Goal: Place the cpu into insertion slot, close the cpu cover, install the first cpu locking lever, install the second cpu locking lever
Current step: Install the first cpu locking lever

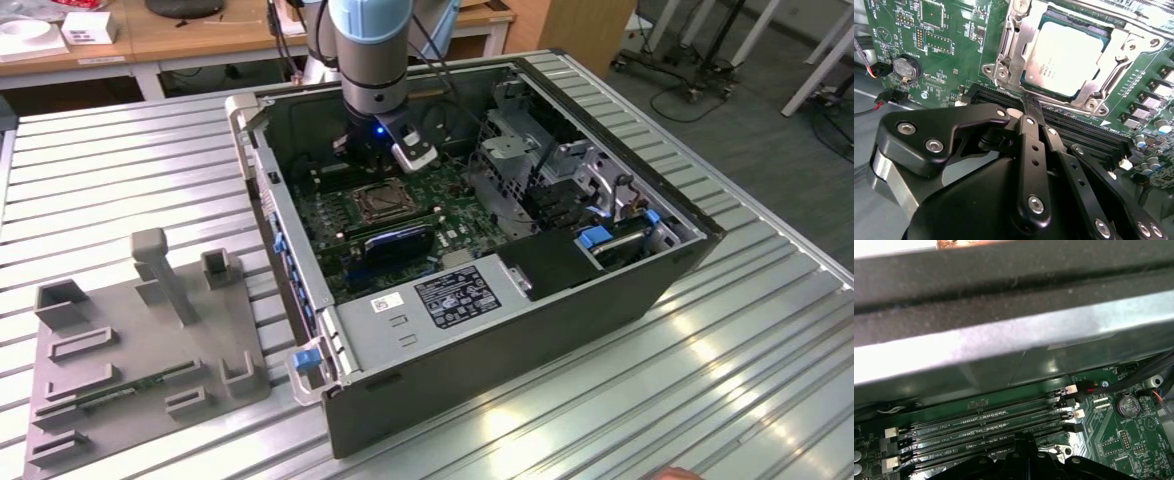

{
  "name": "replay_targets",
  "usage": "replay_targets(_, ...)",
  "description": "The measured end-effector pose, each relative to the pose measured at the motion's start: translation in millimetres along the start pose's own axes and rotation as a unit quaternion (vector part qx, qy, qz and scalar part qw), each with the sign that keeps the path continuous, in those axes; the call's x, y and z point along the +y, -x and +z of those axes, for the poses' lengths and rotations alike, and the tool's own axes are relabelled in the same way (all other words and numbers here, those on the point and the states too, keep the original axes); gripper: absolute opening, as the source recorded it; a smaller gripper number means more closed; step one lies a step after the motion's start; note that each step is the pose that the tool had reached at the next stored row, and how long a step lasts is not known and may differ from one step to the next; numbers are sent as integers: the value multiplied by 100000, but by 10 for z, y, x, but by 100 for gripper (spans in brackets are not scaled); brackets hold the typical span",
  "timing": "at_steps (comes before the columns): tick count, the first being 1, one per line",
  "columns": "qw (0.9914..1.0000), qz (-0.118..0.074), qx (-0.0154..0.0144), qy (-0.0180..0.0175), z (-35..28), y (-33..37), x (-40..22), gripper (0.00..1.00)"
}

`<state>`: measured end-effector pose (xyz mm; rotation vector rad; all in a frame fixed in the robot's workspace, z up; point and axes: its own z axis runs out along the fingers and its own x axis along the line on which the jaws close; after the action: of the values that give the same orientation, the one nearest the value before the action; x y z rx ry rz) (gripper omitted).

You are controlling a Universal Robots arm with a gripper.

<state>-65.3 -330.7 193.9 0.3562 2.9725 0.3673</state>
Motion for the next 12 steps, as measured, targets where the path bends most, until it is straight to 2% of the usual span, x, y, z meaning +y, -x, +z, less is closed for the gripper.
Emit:
replay_targets(5,99999,-62,-80,-413,5,-1,-2,10)
replay_targets(12,99998,-91,-121,-606,20,-2,-6,10)
